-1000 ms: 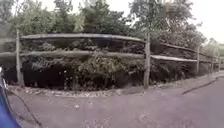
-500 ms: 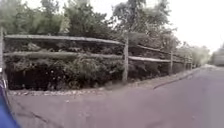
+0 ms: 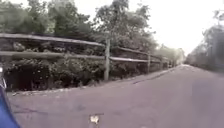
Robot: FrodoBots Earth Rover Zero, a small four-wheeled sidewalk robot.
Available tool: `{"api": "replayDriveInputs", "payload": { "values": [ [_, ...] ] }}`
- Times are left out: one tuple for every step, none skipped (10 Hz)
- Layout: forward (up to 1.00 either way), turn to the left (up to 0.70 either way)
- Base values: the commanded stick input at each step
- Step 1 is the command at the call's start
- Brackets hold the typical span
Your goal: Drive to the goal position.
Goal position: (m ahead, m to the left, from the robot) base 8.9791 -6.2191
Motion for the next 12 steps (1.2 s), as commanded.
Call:
{"api": "replayDriveInputs", "payload": {
  "values": [
    [-0.7,0.35],
    [-0.7,0.35],
    [-0.57,0.31],
    [-0.17,0.09],
    [0.0,0.0],
    [0.0,0.0],
    [0.0,0.0],
    [0.0,0.0],
    [0.0,0.0],
    [0.0,0.0],
    [0.02,0.0],
    [0.06,0.0]
  ]
}}
